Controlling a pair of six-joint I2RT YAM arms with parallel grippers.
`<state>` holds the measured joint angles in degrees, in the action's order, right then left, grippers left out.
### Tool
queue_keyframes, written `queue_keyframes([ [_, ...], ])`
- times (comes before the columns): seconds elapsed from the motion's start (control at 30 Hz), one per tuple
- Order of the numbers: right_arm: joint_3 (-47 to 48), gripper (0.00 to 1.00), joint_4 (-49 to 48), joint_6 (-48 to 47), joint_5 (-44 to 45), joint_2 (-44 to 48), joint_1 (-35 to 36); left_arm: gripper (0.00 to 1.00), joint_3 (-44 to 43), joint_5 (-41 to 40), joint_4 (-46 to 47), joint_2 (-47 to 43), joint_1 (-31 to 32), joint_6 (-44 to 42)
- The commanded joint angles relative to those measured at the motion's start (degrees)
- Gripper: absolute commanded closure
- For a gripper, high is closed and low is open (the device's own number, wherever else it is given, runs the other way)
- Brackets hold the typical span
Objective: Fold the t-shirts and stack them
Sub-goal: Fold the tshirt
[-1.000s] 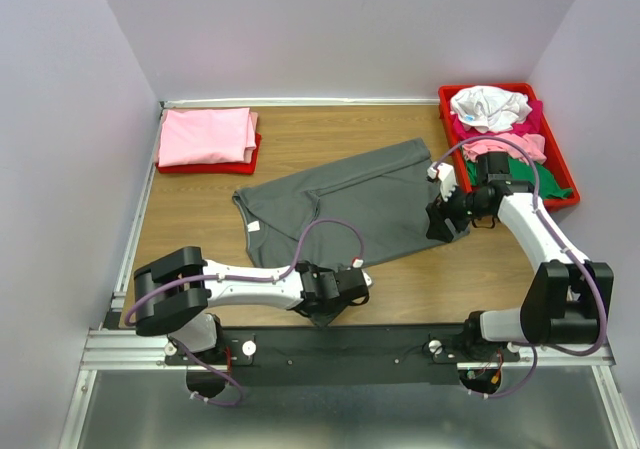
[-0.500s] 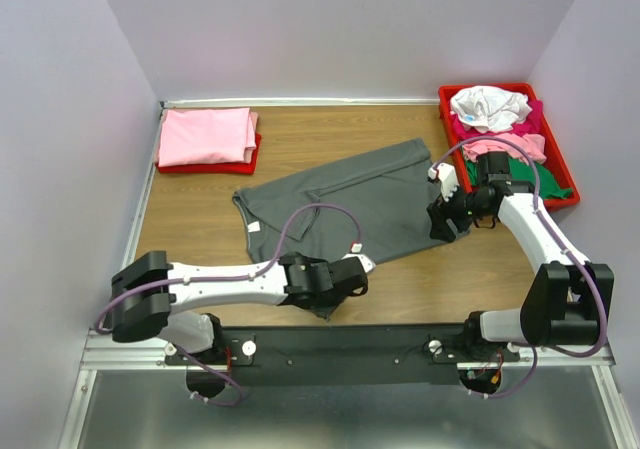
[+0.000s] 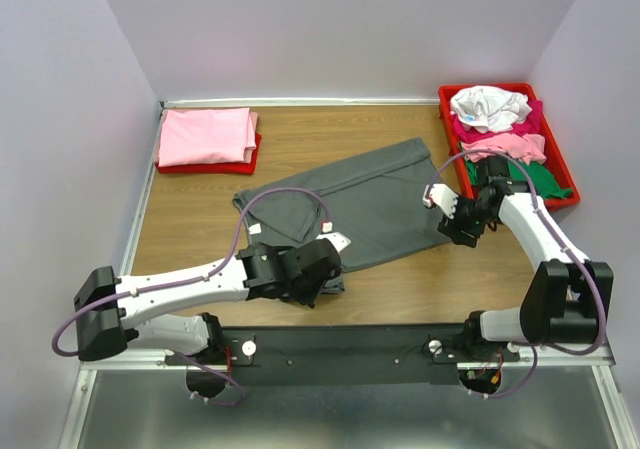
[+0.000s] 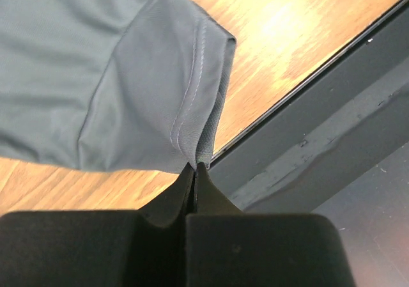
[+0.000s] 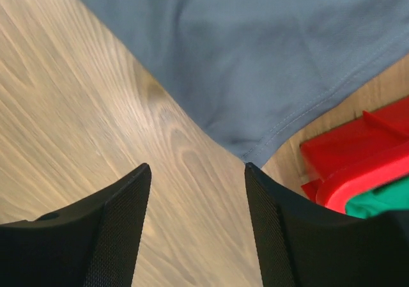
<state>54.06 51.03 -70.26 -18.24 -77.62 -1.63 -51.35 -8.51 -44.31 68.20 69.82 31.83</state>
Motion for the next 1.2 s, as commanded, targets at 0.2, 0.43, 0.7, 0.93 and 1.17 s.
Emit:
queue_keyframes([
  [0.2, 2.01, 0.37, 1.8, -14.29, 9.27, -8.94, -1.01, 1.0, 0.55, 0.69, -1.39, -4.13, -1.71, 1.56],
  [0.43, 1.92, 0.38, -4.26, -15.26, 12.88, -13.95, -1.01, 1.0, 1.17, 1.04, -0.95, -4.13, -2.06, 1.21],
  [0.7, 2.1, 0.58, -6.82, -13.77, 11.91, -17.74, -1.01, 1.0, 2.13, 1.39, -0.6, -5.36, -3.38, 1.21],
  [0.93, 3.24, 0.91, -6.82, -12.01, 9.81, -14.66, -1.01, 1.0, 1.43, 1.22, -1.73, -7.91, -5.48, 0.95],
  [1.17, 6.4, 0.99, -6.2, -10.08, 6.64, -11.94, -1.01, 1.0, -1.73, -0.36, -3.67, -9.93, -6.98, 1.91],
])
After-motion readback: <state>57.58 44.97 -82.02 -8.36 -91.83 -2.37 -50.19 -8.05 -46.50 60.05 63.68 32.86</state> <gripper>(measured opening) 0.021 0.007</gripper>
